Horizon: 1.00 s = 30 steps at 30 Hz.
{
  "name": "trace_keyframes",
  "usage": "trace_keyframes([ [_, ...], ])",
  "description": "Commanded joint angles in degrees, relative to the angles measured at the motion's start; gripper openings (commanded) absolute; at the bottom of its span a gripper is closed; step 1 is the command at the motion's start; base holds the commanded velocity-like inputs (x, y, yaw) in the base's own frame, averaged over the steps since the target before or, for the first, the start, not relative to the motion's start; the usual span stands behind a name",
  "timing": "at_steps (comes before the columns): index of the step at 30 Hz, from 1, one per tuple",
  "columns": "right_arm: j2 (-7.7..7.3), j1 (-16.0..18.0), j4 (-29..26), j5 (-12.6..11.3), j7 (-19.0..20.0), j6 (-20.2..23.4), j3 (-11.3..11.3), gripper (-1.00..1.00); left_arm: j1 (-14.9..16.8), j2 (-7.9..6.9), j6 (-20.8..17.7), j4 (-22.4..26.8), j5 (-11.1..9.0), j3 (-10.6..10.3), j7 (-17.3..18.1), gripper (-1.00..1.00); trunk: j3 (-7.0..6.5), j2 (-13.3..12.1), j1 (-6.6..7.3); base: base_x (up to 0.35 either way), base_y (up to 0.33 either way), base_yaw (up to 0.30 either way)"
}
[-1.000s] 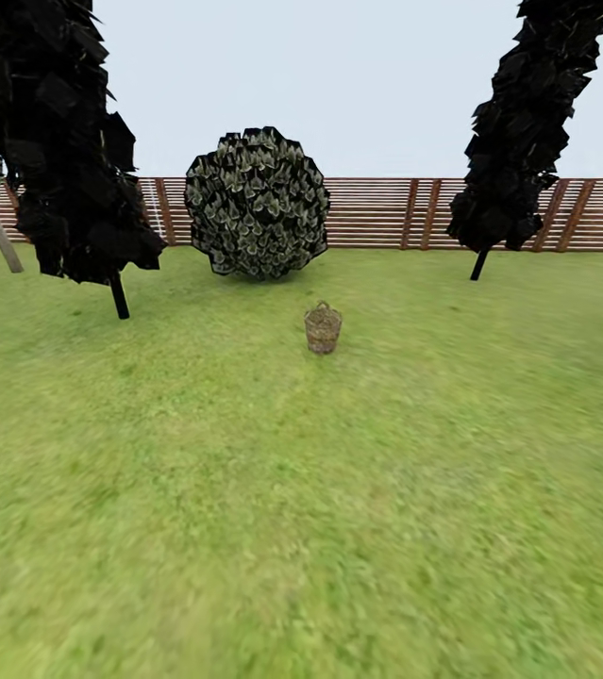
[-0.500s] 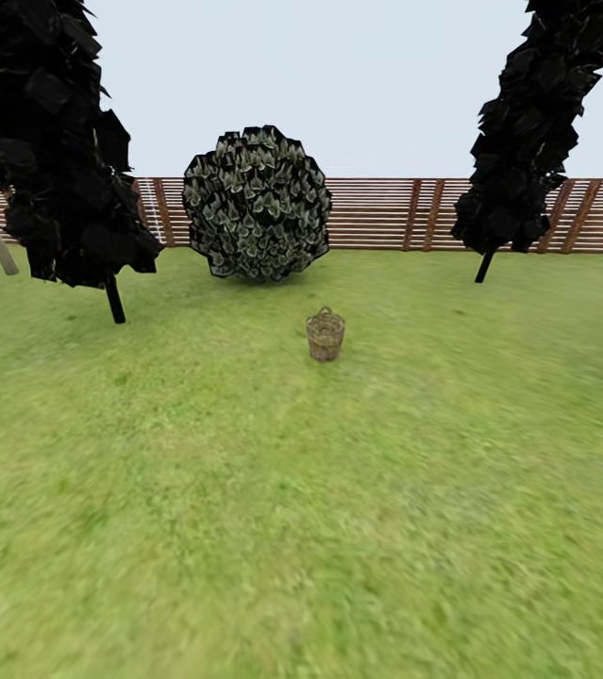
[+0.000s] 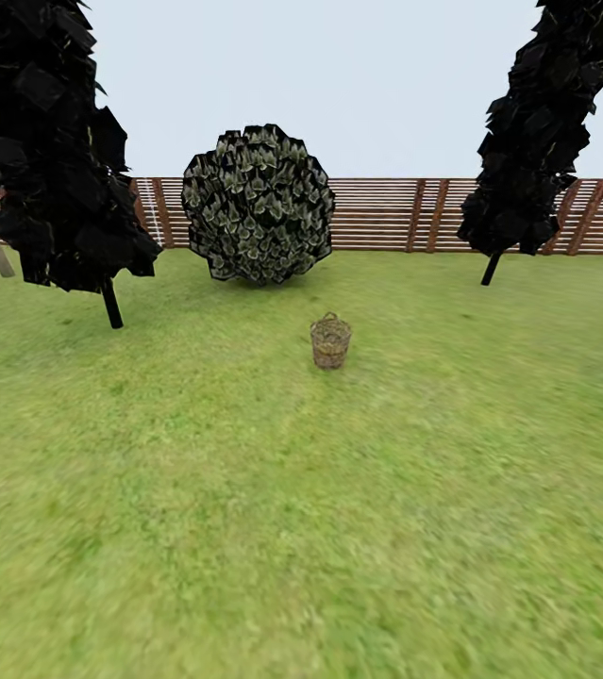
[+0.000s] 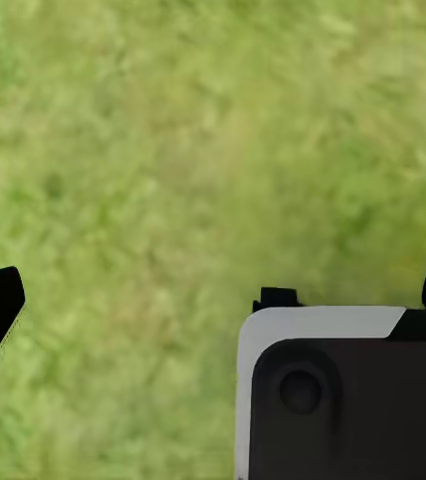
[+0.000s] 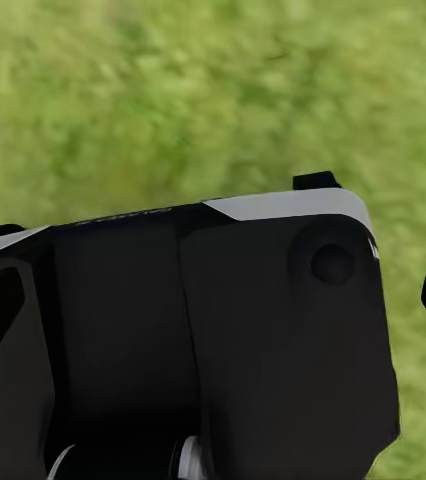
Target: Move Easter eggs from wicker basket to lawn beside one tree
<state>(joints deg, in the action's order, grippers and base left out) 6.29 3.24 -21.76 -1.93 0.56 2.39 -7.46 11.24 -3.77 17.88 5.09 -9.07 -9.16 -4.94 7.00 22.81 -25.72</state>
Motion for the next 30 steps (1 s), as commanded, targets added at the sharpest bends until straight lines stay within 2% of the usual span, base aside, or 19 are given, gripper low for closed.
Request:
trace_keyframes([
  [1, 0.04, 0.01, -0.12, -0.21, 0.06, 0.25, -0.23, 1.0, 0.0, -0.01, 0.46, -0.04, -0.52, -0.51, -0.15, 1.0, 0.11, 0.11, -0.07, 0.34, 0.096, 0.0],
  [17, 0.19, 0.01, -0.12, -0.19, 0.06, 0.25, -0.04, 1.0, -0.07, -0.01, 1.08, -0.05, -0.72, -0.29, -0.15, 1.0, 0.11, 0.11, -0.07, 0.336, 0.097, 0.0],
  [30, 0.29, 0.01, -0.05, -0.18, 0.06, 0.25, 0.07, 1.0, -0.07, -0.01, 1.1, -0.05, -0.74, -0.19, -0.15, 1.0, 0.11, 0.11, -0.07, 0.259, 0.108, 0.0],
])
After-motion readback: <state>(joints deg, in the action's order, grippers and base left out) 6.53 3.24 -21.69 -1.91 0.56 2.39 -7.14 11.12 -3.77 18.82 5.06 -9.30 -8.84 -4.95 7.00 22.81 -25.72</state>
